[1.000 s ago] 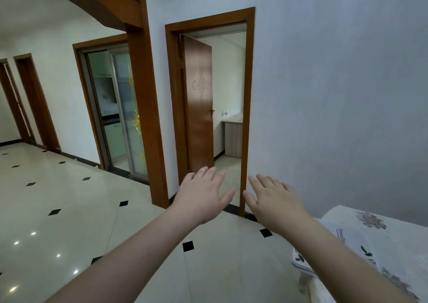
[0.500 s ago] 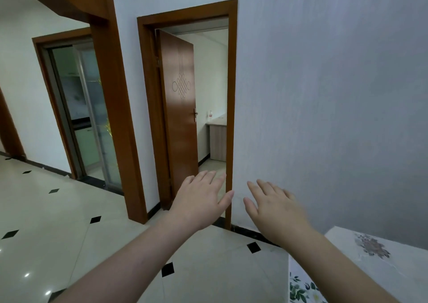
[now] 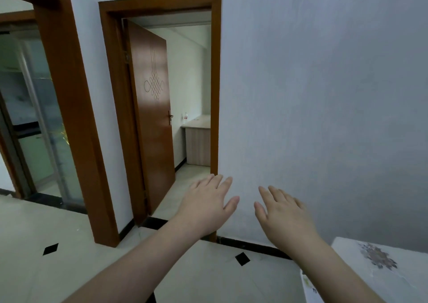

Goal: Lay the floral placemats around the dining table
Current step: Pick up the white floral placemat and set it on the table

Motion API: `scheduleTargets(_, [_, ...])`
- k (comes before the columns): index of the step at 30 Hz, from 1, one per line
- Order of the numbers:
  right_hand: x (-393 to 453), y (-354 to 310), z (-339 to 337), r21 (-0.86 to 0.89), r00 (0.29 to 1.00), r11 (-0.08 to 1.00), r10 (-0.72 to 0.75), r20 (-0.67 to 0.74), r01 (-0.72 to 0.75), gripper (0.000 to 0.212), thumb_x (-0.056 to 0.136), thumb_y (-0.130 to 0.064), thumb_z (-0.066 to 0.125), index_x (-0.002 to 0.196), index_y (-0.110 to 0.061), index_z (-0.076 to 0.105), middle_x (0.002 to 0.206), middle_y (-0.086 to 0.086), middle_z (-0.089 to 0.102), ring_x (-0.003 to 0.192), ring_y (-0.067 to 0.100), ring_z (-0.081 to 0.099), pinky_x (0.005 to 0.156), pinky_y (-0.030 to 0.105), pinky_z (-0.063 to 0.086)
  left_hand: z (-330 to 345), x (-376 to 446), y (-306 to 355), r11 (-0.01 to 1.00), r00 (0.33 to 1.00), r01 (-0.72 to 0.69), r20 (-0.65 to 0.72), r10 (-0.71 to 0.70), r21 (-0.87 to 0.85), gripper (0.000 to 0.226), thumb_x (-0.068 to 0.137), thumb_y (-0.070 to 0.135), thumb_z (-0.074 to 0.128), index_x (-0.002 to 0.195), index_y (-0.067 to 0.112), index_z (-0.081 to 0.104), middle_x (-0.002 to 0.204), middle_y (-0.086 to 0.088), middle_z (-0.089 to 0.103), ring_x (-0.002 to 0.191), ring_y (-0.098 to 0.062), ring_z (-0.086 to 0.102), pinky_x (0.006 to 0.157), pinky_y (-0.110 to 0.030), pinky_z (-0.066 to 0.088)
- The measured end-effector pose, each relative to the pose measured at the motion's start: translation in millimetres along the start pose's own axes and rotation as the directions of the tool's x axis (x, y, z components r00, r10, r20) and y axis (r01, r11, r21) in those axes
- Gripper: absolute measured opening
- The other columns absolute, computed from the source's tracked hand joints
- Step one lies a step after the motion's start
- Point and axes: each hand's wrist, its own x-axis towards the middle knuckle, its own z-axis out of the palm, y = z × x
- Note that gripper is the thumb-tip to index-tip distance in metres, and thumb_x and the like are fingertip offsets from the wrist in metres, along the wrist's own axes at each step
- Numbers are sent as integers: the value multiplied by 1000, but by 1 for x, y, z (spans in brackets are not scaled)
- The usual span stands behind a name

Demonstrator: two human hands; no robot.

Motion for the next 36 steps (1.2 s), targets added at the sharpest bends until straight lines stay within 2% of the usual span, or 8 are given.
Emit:
scheduleTargets(8, [29,12,26,-48,991,990,135,-15,-135,57,105,-46,17,157,-25,11,164,-2,13,149,15,14,120,37,14,21,53,-8,975,979,-202,-8,202,-87,63,102,58,22,158,31,12,165,6,15,152,-14,11,121,-36,11])
scheduleTargets(12, [32,41,35,-102,975,970,217,-52,-221,72,93,-55,-5,156,-26,14,163,-2,18,149,16,17,119,37,17,47,82,9,954,958,-281,26,285,-103,63,103,57,20,158,30,9,166,6,13,152,-13,9,121,-35,9])
scheduleTargets(15, [30,69,44,-126,955,946,293,-52,-297,66,97,-50,1,156,-24,17,162,-1,21,148,17,20,117,38,19,64,104,32,927,931,-361,26,365,-104,63,103,56,20,158,29,10,166,5,13,152,-14,10,121,-34,9])
scheduleTargets(20, [25,113,63,-101,896,893,426,-126,-439,70,90,-47,14,141,-18,51,139,5,58,127,24,54,102,47,44,89,146,79,871,877,-469,36,478,-146,63,103,57,21,158,29,11,166,6,13,152,-12,8,120,-33,8])
scheduleTargets(24, [26,157,76,-124,877,868,471,-98,-480,71,90,-47,2,154,-22,22,160,0,26,147,20,23,118,40,19,114,179,121,814,818,-570,15,575,-112,83,86,67,0,157,29,13,165,6,16,152,-14,11,120,-34,12])
scheduleTargets(29, [35,213,97,-33,778,783,611,-148,-622,60,99,-41,20,119,-14,70,125,8,68,115,28,64,92,46,52,157,200,176,717,723,-682,17,690,-143,93,75,64,-10,156,28,18,163,5,21,150,-15,17,118,-33,14])
scheduleTargets(32, [37,241,112,-13,731,745,650,-207,-667,78,102,-43,0,121,-15,70,127,8,66,116,28,64,91,46,53,183,214,206,677,677,-719,66,733,-157,91,78,64,-8,156,27,19,163,3,22,149,-16,19,118,-35,16])
scheduleTargets(36, [32,270,146,42,681,700,705,-198,-713,64,102,-41,11,132,-16,62,137,8,60,122,27,61,90,46,54,221,225,239,647,638,-738,113,761,-190,72,93,59,11,151,26,37,154,1,43,142,-20,40,112,-40,34])
